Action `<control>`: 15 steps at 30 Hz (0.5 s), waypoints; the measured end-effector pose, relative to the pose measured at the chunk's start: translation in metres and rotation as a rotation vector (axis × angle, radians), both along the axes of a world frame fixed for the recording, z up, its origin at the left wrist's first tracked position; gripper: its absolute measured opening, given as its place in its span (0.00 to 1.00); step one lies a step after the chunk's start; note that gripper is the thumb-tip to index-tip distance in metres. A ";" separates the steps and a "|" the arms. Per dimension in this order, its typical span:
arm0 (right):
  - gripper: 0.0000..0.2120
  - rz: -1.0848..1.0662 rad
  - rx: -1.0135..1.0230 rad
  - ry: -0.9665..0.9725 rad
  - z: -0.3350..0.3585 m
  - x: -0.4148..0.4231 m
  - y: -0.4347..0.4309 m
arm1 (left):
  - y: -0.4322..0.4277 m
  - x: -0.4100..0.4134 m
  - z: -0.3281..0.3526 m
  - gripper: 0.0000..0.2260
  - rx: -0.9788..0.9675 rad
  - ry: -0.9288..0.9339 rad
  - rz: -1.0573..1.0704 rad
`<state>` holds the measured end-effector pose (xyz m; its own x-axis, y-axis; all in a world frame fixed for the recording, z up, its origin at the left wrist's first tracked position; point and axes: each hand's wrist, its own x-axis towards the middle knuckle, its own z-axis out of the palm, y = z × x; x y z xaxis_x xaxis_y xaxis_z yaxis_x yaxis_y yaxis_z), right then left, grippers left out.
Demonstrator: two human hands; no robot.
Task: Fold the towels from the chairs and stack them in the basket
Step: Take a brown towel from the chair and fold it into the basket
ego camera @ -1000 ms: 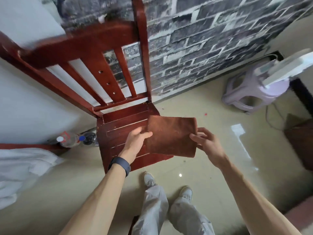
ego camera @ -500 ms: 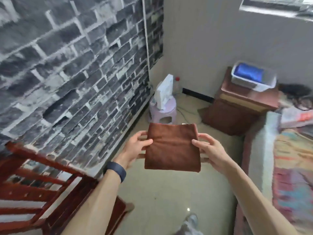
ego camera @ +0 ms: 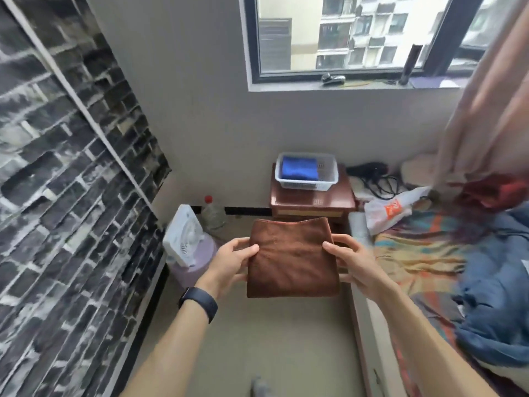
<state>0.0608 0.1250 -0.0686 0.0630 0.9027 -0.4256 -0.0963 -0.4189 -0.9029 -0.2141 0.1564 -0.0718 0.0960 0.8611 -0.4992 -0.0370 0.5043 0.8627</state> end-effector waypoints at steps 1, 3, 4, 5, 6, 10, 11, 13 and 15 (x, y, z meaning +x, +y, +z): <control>0.13 -0.016 -0.005 0.001 -0.003 0.008 0.014 | 0.018 0.008 -0.003 0.12 -0.003 -0.007 -0.011; 0.12 -0.049 -0.010 0.000 -0.006 0.020 0.045 | 0.056 0.019 -0.008 0.11 -0.001 -0.015 -0.032; 0.12 -0.059 -0.011 -0.003 -0.008 0.024 0.063 | 0.077 0.024 -0.011 0.11 -0.001 -0.017 -0.046; 0.12 -0.069 -0.012 -0.005 -0.010 0.028 0.081 | 0.099 0.028 -0.015 0.11 -0.003 -0.022 -0.060; 0.11 -0.081 -0.014 -0.006 -0.011 0.030 0.099 | 0.121 0.032 -0.018 0.11 -0.007 -0.030 -0.072; 0.09 -0.113 -0.013 -0.001 -0.018 0.039 0.177 | 0.210 0.043 -0.029 0.11 -0.045 -0.060 -0.101; 0.09 -0.121 -0.018 0.003 -0.019 0.040 0.196 | 0.231 0.045 -0.031 0.11 -0.057 -0.061 -0.115; 0.09 -0.140 -0.028 0.003 -0.023 0.043 0.231 | 0.269 0.048 -0.035 0.11 -0.074 -0.065 -0.137; 0.10 -0.152 -0.048 0.002 -0.027 0.046 0.263 | 0.304 0.051 -0.039 0.11 -0.093 -0.056 -0.148</control>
<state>0.1071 0.3878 -0.0954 0.1969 0.8614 -0.4682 -0.1636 -0.4420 -0.8820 -0.1626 0.4608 -0.1105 0.2484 0.7862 -0.5659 -0.0035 0.5849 0.8111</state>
